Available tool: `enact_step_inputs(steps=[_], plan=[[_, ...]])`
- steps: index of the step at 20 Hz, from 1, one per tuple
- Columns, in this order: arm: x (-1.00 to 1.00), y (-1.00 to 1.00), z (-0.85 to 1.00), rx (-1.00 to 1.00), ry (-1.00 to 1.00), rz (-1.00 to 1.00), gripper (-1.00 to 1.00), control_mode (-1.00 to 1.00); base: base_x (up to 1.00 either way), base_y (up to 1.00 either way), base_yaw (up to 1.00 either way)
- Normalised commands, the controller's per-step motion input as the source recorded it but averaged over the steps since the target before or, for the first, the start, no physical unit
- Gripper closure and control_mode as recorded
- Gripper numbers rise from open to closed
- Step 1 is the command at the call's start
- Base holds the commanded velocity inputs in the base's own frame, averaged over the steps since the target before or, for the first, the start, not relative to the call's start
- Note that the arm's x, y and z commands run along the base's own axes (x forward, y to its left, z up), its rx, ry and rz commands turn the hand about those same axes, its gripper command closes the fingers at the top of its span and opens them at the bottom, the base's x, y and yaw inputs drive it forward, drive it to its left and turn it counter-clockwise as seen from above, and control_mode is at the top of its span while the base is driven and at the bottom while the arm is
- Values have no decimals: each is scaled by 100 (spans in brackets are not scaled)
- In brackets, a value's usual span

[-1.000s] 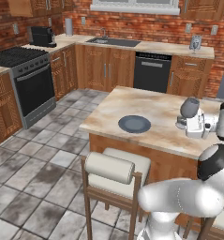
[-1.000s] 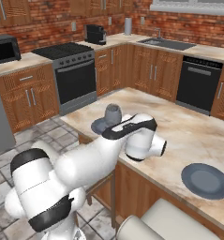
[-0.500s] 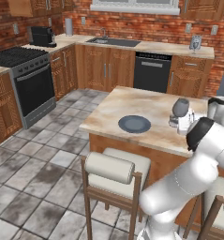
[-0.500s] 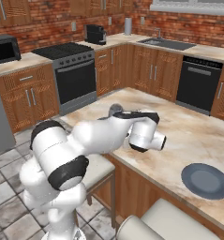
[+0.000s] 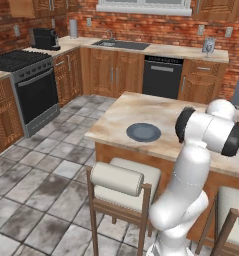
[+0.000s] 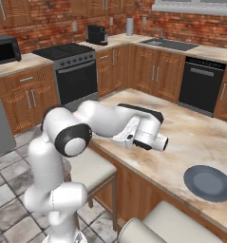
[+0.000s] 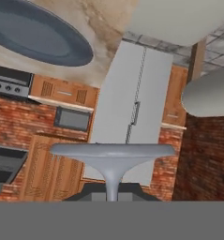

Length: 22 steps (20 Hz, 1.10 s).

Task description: Retrieve the wine glasses from the counter and place one next to each plate.

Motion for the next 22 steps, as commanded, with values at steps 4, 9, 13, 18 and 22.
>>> enact_step_inputs(steps=[4, 9, 13, 18, 22], plan=[[30, -32, -28, 0, 0, 6, 100, -100, 0, 0, 0], [47, -3, -28, 0, 0, 1, 100, -100, 0, 0, 0], [42, 0, -15, 0, 0, 0, 100, -100, 0, 0, 0], [27, 0, -15, -1, 0, 0, 100, -100, 0, 0, 0], [12, 11, -12, -10, -2, 0, 100, -100, 0, 0, 0]])
